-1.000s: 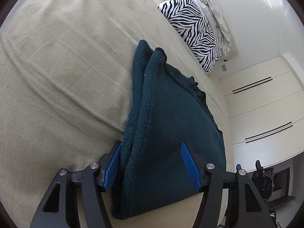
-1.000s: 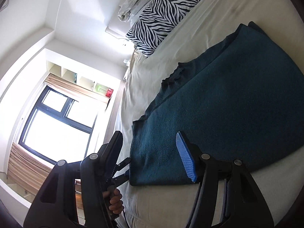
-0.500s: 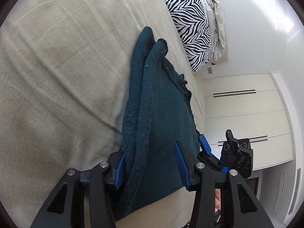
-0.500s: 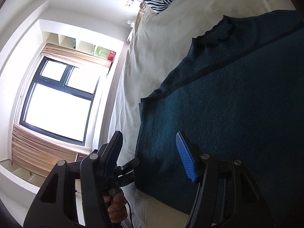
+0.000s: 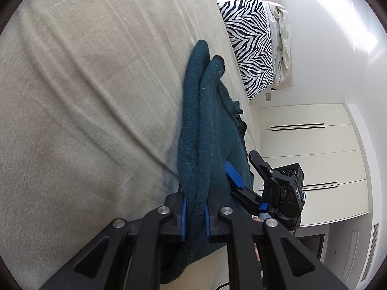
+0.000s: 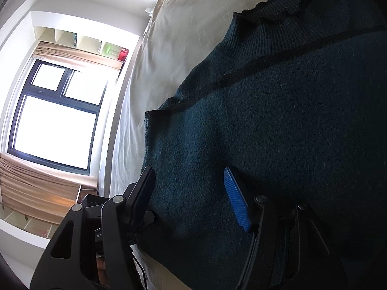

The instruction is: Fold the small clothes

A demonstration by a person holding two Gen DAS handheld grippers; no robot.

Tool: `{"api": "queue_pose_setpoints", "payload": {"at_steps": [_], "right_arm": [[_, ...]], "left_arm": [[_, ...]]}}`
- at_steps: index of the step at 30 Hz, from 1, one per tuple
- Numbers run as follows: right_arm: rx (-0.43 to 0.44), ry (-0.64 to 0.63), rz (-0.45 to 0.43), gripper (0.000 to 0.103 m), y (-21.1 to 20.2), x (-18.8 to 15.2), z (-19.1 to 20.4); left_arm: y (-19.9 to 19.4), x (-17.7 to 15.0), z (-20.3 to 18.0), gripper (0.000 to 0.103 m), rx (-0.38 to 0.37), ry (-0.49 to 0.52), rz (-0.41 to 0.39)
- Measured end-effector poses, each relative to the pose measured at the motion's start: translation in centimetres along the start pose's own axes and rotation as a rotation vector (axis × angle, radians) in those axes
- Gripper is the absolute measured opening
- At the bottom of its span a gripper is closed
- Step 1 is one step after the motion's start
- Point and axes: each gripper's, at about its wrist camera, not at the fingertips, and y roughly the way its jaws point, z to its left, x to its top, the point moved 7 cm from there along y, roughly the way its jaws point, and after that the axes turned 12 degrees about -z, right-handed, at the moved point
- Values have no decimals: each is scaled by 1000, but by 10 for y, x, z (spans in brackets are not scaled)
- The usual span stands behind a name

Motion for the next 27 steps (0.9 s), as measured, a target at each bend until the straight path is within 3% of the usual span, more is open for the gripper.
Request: {"api": "queue_pose_setpoints", "payload": {"at_steps": [6, 14, 21, 24, 27], "right_arm": [[52, 72, -7, 59, -17, 9, 2], [231, 176, -28, 60, -68, 39, -11], [341, 275, -60, 64, -122, 74, -51], [332, 327, -91, 67, -148, 91, -86], [305, 378, -131, 69, -172, 102, -125]], "left_arm": [[-7, -1, -30, 11, -21, 35, -21], [14, -29, -105, 11, -44, 165, 11], [105, -90, -187, 11, -56, 332, 124], [156, -125, -211, 11, -54, 437, 179], [192, -160, -218, 27, -54, 515, 246]]}}
